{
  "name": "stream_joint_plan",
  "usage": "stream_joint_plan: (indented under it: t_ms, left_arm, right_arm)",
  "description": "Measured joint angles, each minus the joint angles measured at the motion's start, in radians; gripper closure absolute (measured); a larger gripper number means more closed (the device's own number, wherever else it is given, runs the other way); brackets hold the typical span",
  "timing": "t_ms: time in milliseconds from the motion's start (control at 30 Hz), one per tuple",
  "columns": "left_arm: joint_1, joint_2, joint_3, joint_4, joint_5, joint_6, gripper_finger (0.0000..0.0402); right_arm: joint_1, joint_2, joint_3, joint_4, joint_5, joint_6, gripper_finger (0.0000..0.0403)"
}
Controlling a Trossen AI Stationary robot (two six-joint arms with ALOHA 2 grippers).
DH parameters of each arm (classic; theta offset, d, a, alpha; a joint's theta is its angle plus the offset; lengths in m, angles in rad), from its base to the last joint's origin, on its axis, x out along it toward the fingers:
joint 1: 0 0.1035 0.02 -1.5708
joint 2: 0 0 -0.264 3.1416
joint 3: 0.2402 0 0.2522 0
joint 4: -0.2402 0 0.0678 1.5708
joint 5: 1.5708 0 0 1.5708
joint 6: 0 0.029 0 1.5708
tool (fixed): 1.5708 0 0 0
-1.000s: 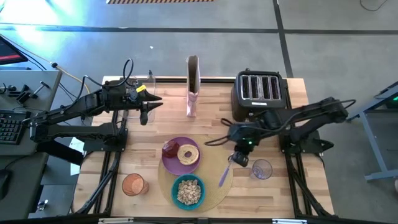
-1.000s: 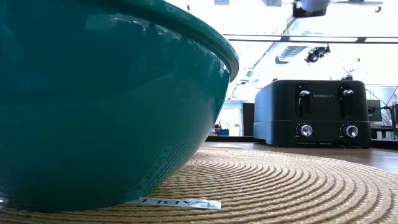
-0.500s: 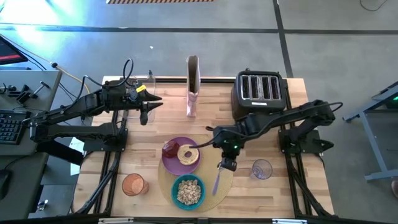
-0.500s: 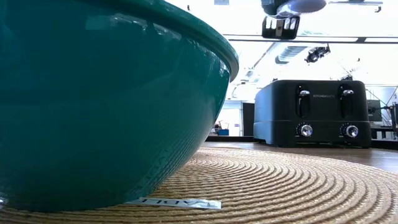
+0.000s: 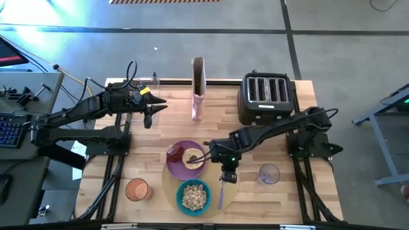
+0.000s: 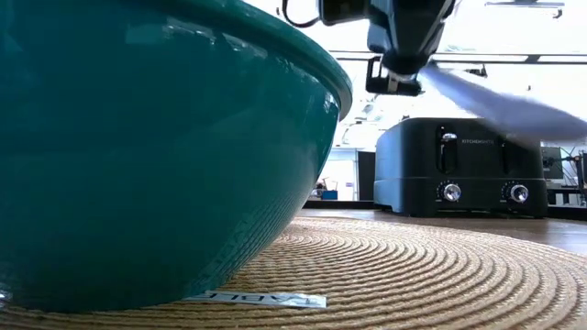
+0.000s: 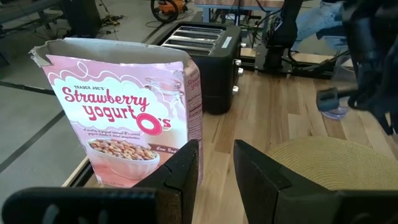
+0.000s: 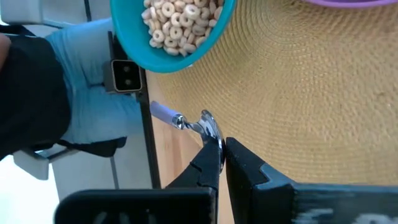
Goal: Arrange a breakfast setting
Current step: Put the purple spoon on the brown placemat to the left of the blue bowl
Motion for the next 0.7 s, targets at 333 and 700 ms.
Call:
stream_joint_plan:
  t_ms: [333,700]
  left_arm:
    - [0.0,0.0,0.0,0.0,0.0,0.0,0.0312]
    - [0.0,0.0,0.0,0.0,0.0,0.0,0.0312]
  right_arm:
    - [0.001,0.086,0.0,0.05,-0.032,-0.06,0.0403]
    - [-0.024,0.129,-0.002,0.072,-0.037,-0.074,0.0403]
